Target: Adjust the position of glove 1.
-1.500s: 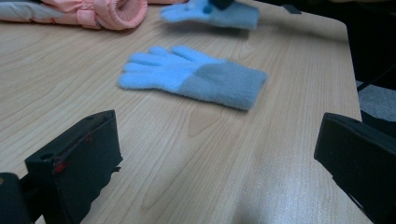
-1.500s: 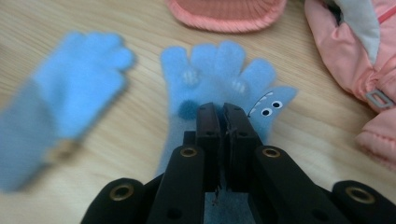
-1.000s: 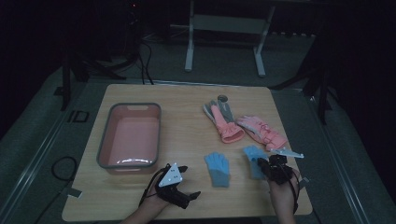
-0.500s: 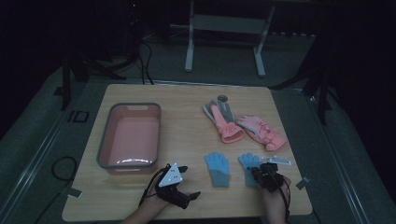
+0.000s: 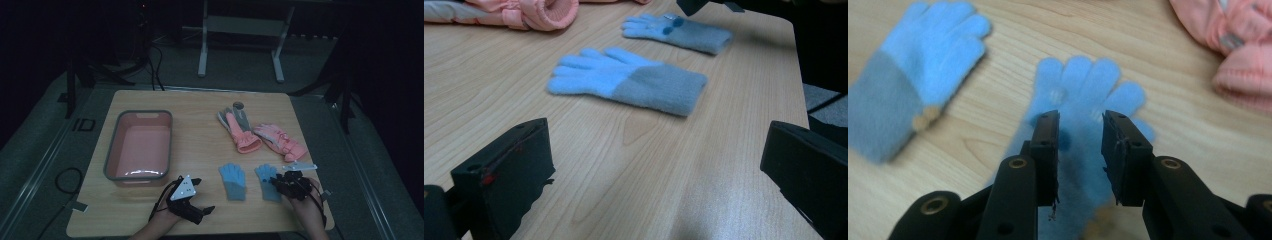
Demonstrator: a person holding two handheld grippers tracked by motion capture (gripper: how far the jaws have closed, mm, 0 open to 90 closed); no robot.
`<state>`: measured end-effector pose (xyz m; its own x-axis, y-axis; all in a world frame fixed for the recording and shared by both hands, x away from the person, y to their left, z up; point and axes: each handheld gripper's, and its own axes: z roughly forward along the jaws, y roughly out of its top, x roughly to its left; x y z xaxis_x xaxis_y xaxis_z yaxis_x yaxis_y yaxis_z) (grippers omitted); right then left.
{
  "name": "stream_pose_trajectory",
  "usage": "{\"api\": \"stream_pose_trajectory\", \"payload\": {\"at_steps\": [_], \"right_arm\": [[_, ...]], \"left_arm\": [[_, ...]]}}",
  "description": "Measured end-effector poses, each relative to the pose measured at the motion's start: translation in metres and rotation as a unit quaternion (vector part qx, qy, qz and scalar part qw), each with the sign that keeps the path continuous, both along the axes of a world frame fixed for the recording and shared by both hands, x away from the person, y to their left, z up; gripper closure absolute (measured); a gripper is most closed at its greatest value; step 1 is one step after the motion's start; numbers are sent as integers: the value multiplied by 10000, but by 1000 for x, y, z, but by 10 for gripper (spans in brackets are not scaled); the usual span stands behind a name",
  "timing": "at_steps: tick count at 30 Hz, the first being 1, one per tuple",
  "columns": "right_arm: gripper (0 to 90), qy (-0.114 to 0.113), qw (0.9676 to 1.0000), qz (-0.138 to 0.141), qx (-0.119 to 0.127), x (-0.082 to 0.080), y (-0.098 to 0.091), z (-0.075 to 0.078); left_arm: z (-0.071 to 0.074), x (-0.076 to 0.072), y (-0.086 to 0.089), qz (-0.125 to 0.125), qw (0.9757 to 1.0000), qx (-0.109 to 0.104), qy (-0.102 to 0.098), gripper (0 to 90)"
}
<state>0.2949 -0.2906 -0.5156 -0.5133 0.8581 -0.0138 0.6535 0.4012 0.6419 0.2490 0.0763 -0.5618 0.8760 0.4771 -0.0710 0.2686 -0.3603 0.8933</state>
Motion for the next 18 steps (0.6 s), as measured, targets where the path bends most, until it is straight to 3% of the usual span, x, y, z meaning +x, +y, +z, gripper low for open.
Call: {"api": "stream_pose_trajectory", "payload": {"at_steps": [4, 7, 12, 13, 16, 18], "right_arm": [[637, 3, 9968, 791, -124, 5, -3, 1], [619, 111, 9939, 1070, -234, 10, -2, -4], [615, 300, 9911, 1234, -406, 13, 0, -18], [624, 278, 9914, 1237, -325, 13, -2, -20], [711, 284, 9932, 1119, -170, 12, -5, -21], [774, 184, 9939, 1067, -201, 10, -4, -22]], "left_arm": [[0, 1, 0, -10, 10000, 1, 27, 6], [0, 1, 0, 11, 10000, -9, 38, 6], [0, 1, 1, 18, 10000, -27, 40, 6], [0, 1, 1, 20, 10000, -29, 43, 6], [0, 1, 1, 27, 10000, -16, 54, 6], [0, 1, 1, 44, 10000, -12, 41, 6]]}}
